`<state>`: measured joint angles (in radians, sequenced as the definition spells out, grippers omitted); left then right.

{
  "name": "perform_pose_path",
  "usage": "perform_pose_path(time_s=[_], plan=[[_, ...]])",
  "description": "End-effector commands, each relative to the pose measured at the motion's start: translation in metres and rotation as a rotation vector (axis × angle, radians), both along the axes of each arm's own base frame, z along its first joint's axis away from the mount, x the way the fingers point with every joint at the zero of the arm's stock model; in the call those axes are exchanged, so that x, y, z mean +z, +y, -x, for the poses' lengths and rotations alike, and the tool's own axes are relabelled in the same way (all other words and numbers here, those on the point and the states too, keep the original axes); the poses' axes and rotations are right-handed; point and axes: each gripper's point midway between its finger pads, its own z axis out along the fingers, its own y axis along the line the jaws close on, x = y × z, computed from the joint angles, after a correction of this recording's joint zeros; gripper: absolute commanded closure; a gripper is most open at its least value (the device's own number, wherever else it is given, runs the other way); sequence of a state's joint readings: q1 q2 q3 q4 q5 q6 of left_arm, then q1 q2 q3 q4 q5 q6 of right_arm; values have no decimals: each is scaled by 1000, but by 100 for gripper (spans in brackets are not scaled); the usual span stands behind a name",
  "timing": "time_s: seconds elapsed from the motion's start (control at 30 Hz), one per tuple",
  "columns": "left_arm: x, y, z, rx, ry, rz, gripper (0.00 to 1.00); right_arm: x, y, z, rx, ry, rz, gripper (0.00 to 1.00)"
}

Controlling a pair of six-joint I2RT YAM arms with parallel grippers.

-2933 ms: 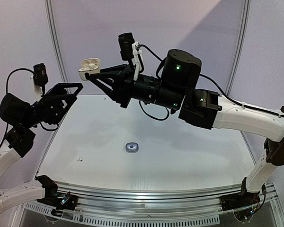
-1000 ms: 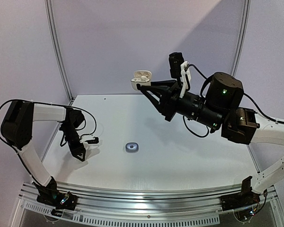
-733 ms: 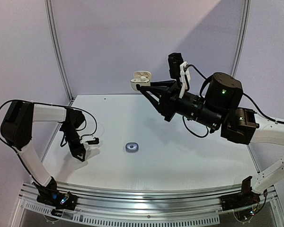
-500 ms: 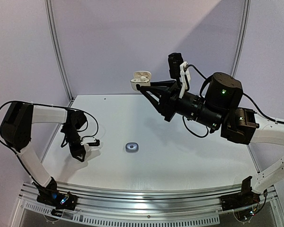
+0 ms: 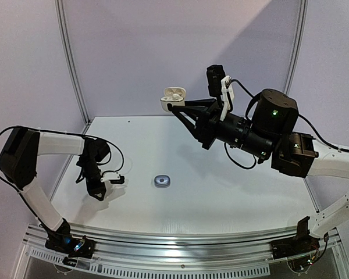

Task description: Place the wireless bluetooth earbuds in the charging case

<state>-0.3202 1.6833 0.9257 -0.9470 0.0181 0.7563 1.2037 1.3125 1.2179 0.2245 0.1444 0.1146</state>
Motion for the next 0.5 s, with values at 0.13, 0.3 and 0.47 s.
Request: perform_pose_path(time_s=[0.13,0.3,0.47], plan=[[-11,3,15,-31,37,-23,66,8,-2,-1,-2,-3,-14,100],[-11,8,12,-63,14,-48,66,8,-2,-1,-1,-1,-14,100],[-12,9,11,-63,11,-54,66,8,-2,0,2,0,-16,100]])
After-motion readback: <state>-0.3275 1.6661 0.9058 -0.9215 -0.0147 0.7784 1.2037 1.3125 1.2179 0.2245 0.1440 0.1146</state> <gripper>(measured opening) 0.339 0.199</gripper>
